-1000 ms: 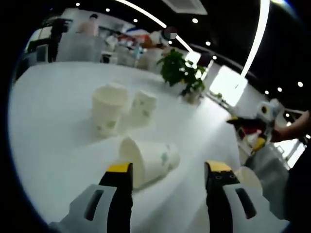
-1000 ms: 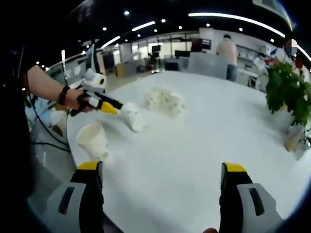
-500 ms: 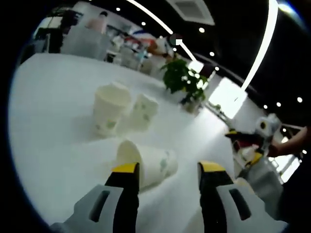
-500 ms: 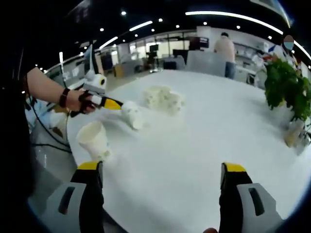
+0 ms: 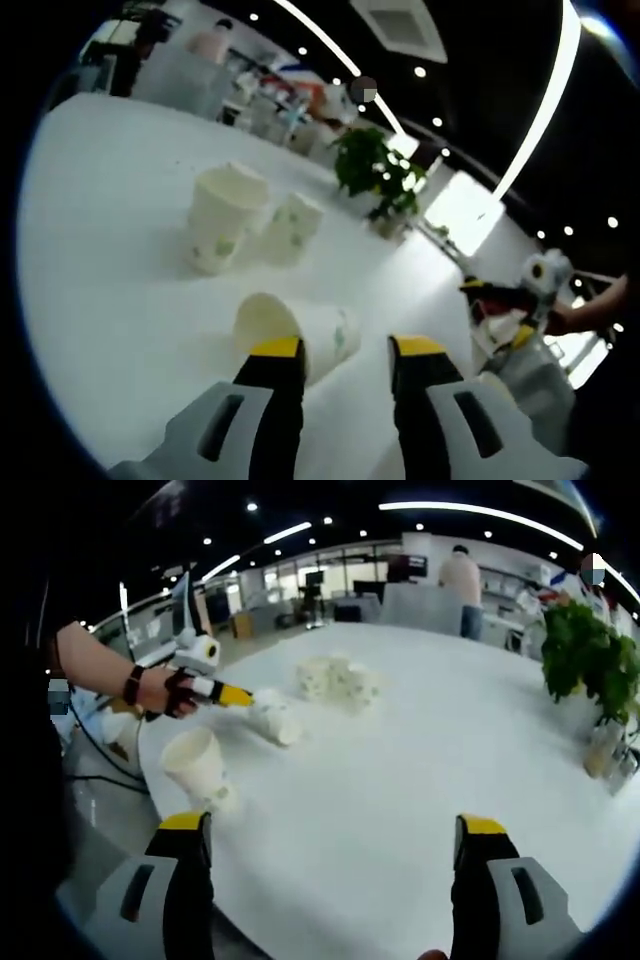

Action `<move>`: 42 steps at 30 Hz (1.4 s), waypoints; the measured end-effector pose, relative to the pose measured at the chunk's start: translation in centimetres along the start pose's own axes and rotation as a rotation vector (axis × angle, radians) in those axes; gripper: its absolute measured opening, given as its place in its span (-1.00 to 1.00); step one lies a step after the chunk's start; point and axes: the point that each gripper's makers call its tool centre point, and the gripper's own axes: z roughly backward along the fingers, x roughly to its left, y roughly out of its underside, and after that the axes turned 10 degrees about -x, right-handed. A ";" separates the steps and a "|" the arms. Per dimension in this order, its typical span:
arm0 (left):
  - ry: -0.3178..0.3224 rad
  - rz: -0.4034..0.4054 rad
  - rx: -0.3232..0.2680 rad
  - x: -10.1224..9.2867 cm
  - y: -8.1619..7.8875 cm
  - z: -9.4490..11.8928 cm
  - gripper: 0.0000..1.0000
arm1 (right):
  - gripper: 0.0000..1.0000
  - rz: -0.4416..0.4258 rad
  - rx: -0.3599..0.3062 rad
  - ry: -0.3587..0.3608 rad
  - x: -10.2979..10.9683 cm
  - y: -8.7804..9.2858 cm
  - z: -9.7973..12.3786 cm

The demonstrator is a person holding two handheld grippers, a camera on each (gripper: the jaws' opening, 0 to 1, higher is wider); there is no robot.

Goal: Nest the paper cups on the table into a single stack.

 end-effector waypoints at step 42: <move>0.000 0.099 -0.020 -0.1 1.0 0.5 -0.99 | 0.97 0.007 0.003 0.000 0.3 0.3 0.7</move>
